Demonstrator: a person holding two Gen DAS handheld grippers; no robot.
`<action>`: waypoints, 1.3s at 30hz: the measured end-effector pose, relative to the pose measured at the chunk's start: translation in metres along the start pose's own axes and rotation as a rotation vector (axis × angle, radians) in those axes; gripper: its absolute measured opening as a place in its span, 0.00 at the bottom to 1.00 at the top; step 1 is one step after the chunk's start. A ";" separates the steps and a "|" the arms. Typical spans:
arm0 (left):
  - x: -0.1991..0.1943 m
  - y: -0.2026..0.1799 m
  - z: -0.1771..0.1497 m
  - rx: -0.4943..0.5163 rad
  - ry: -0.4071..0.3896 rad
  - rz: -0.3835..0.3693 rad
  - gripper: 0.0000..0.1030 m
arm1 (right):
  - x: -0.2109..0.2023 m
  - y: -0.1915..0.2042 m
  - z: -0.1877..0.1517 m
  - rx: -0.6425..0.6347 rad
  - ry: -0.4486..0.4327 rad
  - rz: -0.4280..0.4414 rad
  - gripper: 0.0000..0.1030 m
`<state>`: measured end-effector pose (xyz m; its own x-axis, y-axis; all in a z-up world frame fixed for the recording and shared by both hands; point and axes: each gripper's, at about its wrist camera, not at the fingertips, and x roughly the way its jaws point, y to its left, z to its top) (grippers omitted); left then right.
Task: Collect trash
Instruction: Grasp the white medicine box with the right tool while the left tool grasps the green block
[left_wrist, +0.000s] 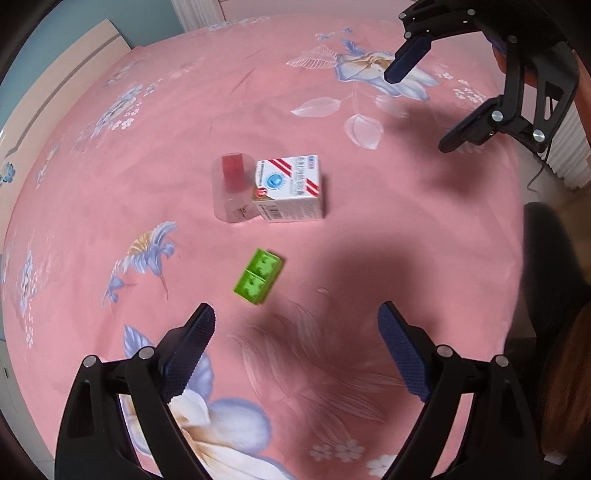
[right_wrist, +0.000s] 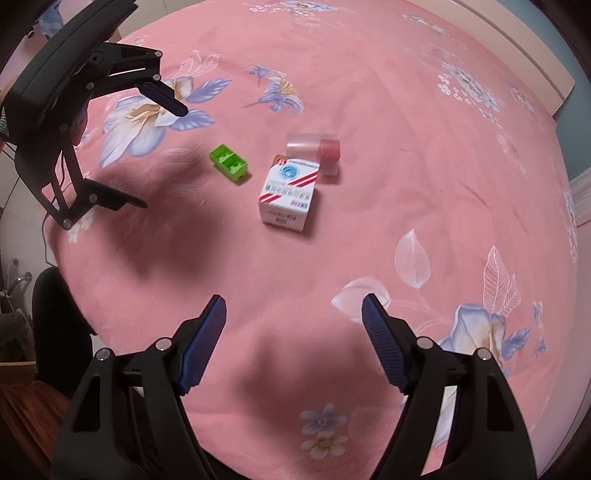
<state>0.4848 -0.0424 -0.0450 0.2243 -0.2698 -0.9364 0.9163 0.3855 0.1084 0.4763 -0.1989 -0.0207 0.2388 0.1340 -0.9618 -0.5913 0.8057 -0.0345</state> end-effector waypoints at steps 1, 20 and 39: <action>0.003 0.003 0.001 0.006 0.001 -0.008 0.89 | 0.002 -0.002 0.003 -0.003 0.003 0.000 0.73; 0.058 0.038 0.006 -0.001 0.000 -0.065 0.87 | 0.072 -0.015 0.064 0.012 0.022 0.094 0.73; 0.069 0.026 -0.001 0.020 0.008 -0.072 0.40 | 0.109 -0.009 0.088 0.005 0.038 0.119 0.48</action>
<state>0.5240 -0.0500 -0.1068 0.1552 -0.2888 -0.9447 0.9365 0.3474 0.0476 0.5756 -0.1401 -0.1015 0.1377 0.2067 -0.9687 -0.6101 0.7881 0.0814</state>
